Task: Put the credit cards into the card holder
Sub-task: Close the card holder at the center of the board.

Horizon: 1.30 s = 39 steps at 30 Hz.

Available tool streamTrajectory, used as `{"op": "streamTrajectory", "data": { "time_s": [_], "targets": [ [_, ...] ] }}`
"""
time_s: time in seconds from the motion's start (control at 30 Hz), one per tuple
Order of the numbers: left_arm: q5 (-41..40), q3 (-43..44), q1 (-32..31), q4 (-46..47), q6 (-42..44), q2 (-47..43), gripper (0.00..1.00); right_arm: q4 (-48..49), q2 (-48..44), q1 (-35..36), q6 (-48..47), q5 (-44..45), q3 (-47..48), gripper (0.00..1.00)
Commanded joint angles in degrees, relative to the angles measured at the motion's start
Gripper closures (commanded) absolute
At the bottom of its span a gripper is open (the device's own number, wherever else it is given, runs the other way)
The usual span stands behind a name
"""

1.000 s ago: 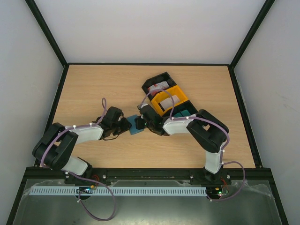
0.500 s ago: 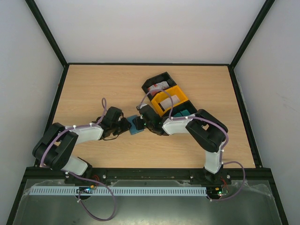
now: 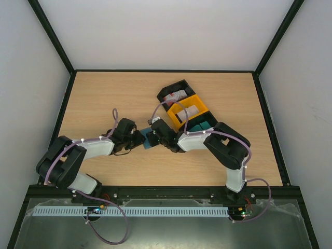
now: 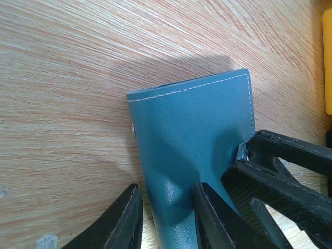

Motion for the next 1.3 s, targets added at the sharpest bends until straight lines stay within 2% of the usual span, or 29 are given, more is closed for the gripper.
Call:
{"op": "streamTrajectory", "data": {
  "time_s": [0.0, 0.23, 0.43, 0.6, 0.93, 1.27],
  "targets": [
    [-1.2, -1.7, 0.1, -3.0, 0.2, 0.8, 0.71, -5.4, 3.7, 1.3, -3.6, 4.9, -1.2, 0.74],
    [-1.2, -1.7, 0.1, -2.9, 0.1, 0.7, 0.71, -6.3, 5.5, 2.2, -7.4, 9.8, -1.4, 0.77],
    [-1.2, -1.7, 0.1, -3.0, 0.0, 0.7, 0.71, -6.0, 4.7, 2.3, -6.9, 11.0, -1.6, 0.98],
    [-1.3, -1.8, 0.1, -3.0, 0.0, 0.8, 0.71, -3.8, 3.1, 1.8, -3.0, 7.2, -1.0, 0.98],
    [-1.3, -1.7, 0.1, -3.4, 0.4, 0.5, 0.71, 4.9, 0.8, -5.0, 7.0, -11.9, -3.7, 0.98],
    [-1.3, -1.6, 0.1, -3.2, 0.3, 0.5, 0.71, 6.8, -0.9, -6.2, 9.1, -14.8, -4.3, 0.98]
  ]
}}
